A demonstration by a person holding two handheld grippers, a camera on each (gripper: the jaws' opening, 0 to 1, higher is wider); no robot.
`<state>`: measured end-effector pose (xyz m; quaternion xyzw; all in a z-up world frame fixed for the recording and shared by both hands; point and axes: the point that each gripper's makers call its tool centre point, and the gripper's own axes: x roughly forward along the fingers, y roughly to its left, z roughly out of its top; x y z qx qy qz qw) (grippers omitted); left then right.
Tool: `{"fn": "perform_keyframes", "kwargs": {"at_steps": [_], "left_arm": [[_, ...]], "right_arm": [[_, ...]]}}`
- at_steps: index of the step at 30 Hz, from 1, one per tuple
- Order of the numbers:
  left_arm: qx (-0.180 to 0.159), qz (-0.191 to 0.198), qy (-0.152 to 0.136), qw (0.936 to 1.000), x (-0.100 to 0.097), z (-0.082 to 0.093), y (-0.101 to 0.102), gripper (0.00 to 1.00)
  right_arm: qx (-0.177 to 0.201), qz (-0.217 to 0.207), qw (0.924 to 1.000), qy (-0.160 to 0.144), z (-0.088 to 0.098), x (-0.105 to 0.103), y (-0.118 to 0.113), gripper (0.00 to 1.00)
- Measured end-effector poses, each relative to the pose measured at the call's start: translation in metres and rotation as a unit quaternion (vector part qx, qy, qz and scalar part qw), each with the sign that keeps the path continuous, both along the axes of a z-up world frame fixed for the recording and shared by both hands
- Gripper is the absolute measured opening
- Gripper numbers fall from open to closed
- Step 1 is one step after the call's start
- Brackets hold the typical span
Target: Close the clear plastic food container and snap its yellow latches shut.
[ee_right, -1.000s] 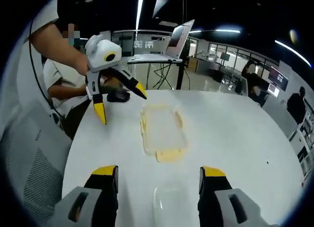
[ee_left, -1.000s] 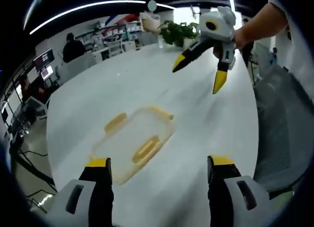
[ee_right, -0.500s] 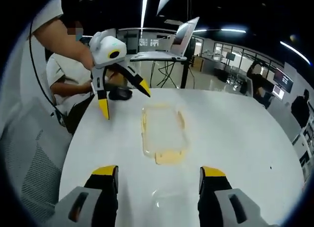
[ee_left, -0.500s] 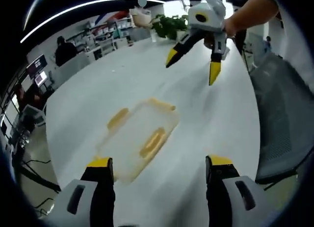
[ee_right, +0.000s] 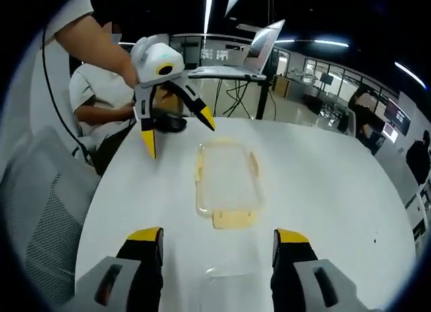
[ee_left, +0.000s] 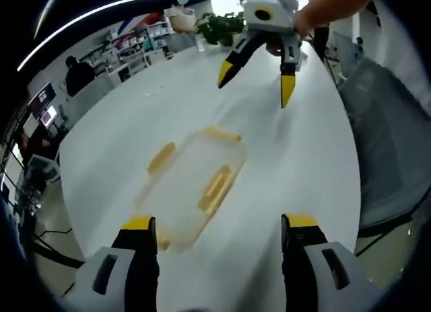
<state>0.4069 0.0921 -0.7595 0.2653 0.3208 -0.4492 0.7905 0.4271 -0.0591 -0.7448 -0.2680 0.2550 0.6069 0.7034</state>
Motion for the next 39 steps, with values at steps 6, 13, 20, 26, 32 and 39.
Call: {"fn": "perform_keyframes", "kwargs": {"at_steps": [6,13,20,26,32,39], "left_arm": [[0.022,-0.015,0.001,0.9997,0.008,-0.006,0.009,0.72],[0.032,-0.024,-0.002,0.9992,0.02,-0.007,0.015,0.71],[0.04,-0.027,0.002,0.9988,0.028,-0.011,0.021,0.69],[0.051,-0.036,0.0,0.9981,0.038,-0.011,0.025,0.68],[0.062,-0.046,0.006,0.997,0.047,-0.013,0.03,0.66],[0.082,-0.084,0.015,0.9929,0.045,-0.02,0.03,0.66]], "right_arm": [[-0.011,0.004,0.9999,-0.001,-0.003,0.003,0.001,0.63],[-0.02,0.01,0.9997,0.004,-0.009,0.003,0.002,0.62],[-0.027,0.011,0.9995,0.008,-0.013,0.006,0.003,0.61],[-0.035,0.012,0.9993,0.007,-0.017,0.011,0.008,0.61],[-0.039,0.021,0.999,0.008,-0.022,0.011,0.012,0.6],[-0.039,0.026,0.9988,0.011,-0.024,0.011,0.017,0.6]]}}
